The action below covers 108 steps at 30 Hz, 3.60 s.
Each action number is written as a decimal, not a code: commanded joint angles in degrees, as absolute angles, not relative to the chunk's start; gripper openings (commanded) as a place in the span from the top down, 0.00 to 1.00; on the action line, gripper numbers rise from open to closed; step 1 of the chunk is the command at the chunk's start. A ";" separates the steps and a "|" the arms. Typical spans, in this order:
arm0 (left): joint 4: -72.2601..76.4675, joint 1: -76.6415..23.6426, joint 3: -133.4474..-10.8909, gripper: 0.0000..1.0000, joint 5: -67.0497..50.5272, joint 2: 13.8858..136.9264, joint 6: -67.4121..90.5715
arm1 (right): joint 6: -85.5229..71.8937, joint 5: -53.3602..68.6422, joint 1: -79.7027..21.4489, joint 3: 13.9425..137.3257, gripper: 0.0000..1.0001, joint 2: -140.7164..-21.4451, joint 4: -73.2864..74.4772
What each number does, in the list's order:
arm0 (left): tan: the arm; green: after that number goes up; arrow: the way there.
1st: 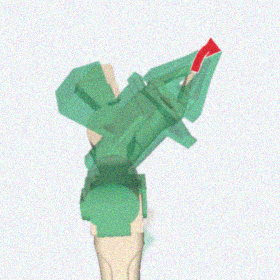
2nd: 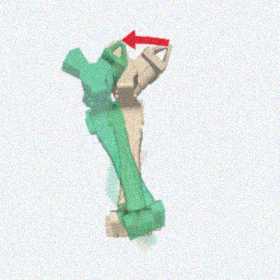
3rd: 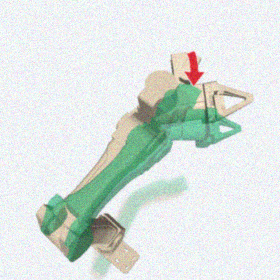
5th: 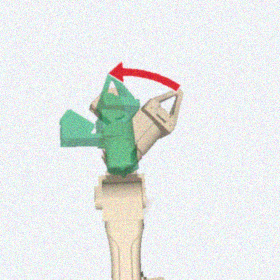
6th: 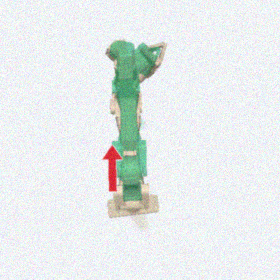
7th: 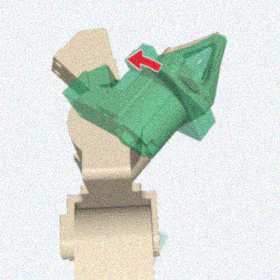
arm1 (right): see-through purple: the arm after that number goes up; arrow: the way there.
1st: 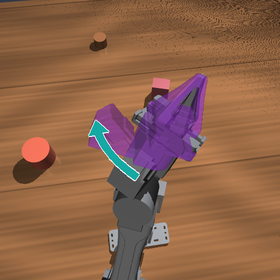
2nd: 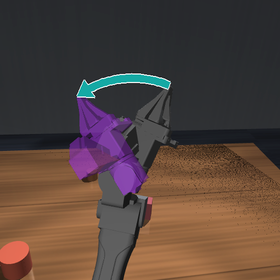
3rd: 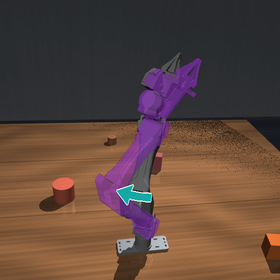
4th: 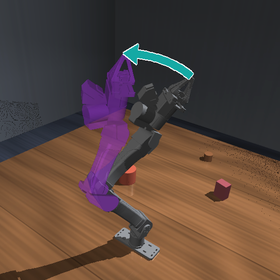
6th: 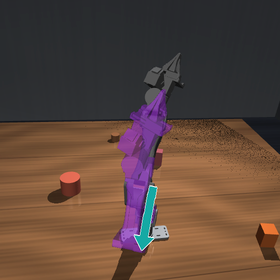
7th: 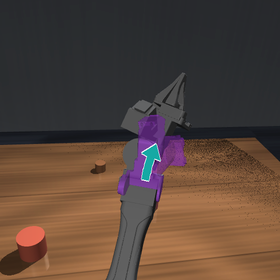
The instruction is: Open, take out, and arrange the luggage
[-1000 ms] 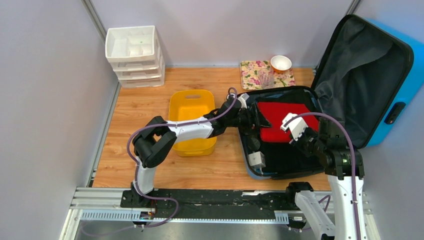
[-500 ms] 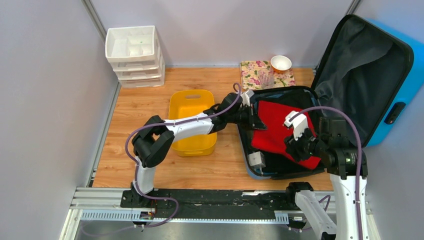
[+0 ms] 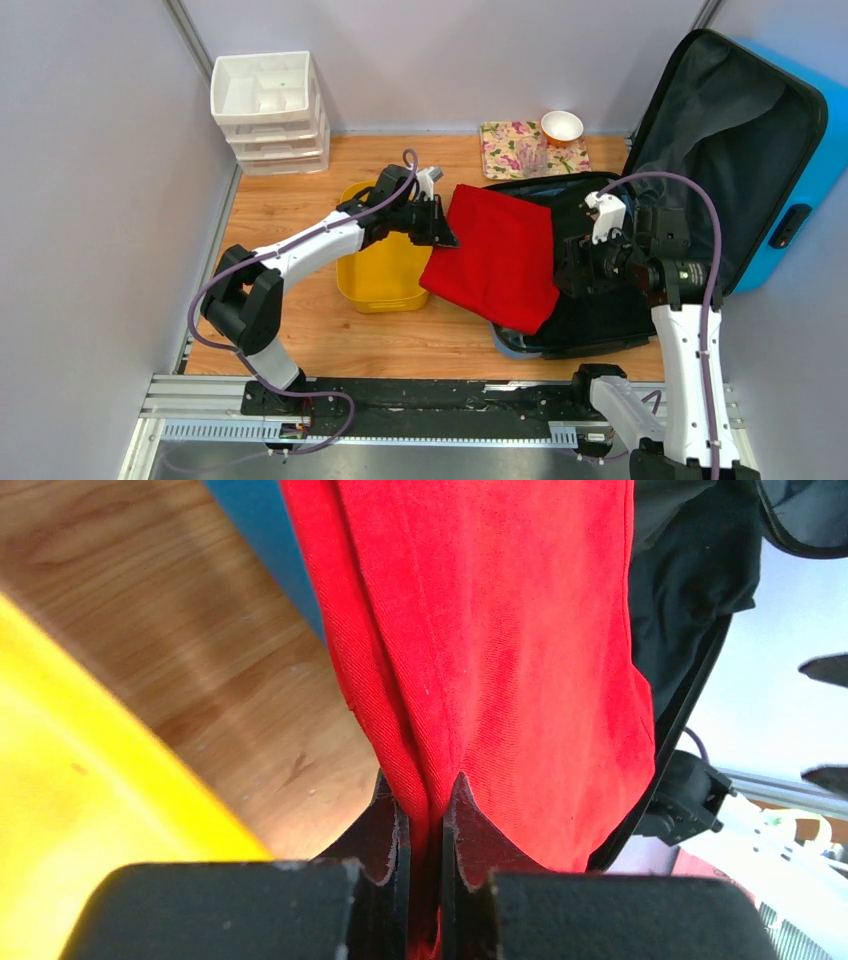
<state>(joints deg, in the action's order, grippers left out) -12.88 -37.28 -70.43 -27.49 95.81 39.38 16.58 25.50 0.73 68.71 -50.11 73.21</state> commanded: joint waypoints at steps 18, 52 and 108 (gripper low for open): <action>-20.30 -29.09 -68.38 1.00 -20.39 94.13 32.87 | -5.18 44.12 4.48 56.96 0.34 -69.60 50.90; -23.11 -35.33 -79.71 1.00 -16.70 91.68 18.39 | -14.42 47.20 -6.49 65.73 1.00 -68.47 42.46; -26.80 -18.81 -62.32 1.00 -8.70 76.55 8.35 | -19.61 -5.01 -52.12 114.34 1.00 -122.51 48.24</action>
<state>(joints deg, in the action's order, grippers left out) -29.10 -17.37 -60.34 -4.34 75.70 7.31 -18.74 -2.90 -51.51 111.28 -117.14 48.58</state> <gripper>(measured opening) 0.094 0.071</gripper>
